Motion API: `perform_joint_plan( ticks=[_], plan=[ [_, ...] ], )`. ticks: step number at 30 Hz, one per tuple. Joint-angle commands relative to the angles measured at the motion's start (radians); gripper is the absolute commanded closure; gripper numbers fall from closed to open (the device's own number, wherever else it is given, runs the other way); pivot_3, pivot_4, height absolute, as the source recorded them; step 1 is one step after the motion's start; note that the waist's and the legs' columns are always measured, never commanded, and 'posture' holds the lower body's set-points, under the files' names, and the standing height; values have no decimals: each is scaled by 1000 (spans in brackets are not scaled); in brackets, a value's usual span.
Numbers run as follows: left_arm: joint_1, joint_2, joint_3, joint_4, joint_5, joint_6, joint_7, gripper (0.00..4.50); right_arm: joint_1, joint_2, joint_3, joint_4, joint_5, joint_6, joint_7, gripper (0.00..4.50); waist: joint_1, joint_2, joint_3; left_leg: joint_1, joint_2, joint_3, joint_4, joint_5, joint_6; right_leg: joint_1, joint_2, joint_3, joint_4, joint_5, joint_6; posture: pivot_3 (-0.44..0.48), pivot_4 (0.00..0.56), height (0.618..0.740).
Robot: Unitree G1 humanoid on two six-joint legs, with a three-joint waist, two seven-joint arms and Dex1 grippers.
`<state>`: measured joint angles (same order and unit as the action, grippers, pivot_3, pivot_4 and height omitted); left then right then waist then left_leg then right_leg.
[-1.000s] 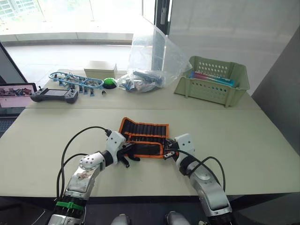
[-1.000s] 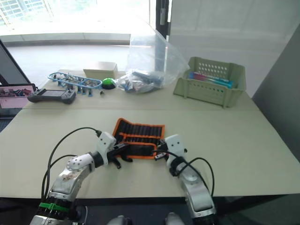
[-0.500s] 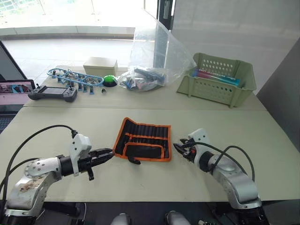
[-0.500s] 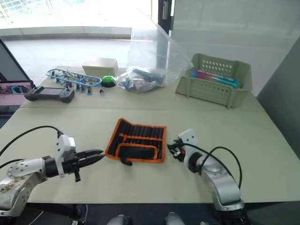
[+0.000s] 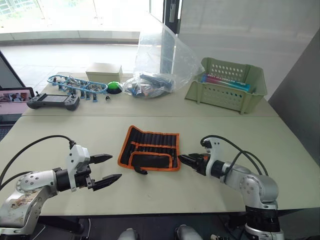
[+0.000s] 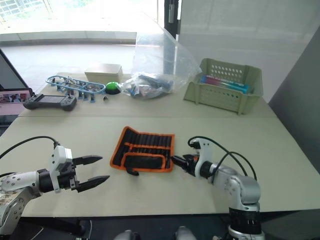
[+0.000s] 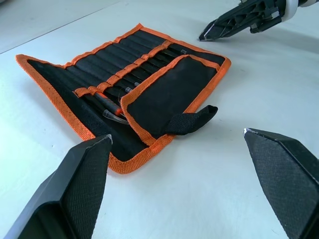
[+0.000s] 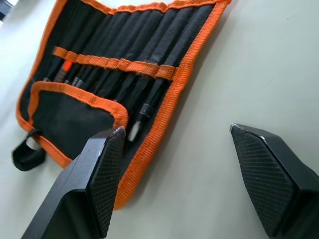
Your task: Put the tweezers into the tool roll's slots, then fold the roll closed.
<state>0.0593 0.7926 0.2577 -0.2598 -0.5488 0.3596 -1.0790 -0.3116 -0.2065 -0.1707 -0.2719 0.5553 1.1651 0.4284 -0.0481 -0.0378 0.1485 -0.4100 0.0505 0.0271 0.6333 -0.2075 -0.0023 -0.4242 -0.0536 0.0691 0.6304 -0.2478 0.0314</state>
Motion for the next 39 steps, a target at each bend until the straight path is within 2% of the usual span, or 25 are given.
perform_joint_plan(
  ticks=[1,8,11,19,26,29,34,39],
  plan=[
    [-6,-1,19,-37,-14,-13,7,14,-14,55,5,8,61,53,-21,943,-3,0,0,0,0,0,0,0,0,0,0,0,0,0,0,0,150,740],
    [-6,4,18,-42,-17,-13,8,14,-47,114,-11,76,68,29,-66,943,-7,0,0,0,0,0,0,0,0,0,1,0,0,0,0,0,150,740],
    [-7,6,18,-43,-17,-12,7,0,-57,125,-37,100,75,17,-86,1717,-9,0,0,1,0,0,0,0,0,0,1,0,1,0,0,0,150,740],
    [-6,5,10,-44,-15,-10,6,0,-46,99,-63,94,101,15,-86,4476,-9,0,0,0,0,0,0,0,0,1,1,0,1,0,0,0,150,740],
    [-12,2,0,-43,-11,-10,11,0,-36,102,-84,86,124,-2,-104,4476,-6,0,0,1,0,0,0,0,0,1,0,0,1,0,0,0,150,740],
    [-15,2,-2,-42,-11,-8,12,0,-44,60,-149,86,140,0,-117,4476,-1,0,0,1,-1,0,0,0,0,1,0,0,1,0,0,0,150,740],
    [-22,0,-9,-34,-10,-7,13,0,-44,-18,-185,47,185,40,-109,4476,9,0,0,-1,-2,0,1,0,0,1,-1,0,1,0,1,0,150,740],
    [-40,-5,-28,-21,-2,-10,17,0,-50,1,-147,-31,213,92,-153,4476,0,0,0,-1,-1,0,0,0,0,0,1,1,1,0,1,0,150,740]
  ],
)
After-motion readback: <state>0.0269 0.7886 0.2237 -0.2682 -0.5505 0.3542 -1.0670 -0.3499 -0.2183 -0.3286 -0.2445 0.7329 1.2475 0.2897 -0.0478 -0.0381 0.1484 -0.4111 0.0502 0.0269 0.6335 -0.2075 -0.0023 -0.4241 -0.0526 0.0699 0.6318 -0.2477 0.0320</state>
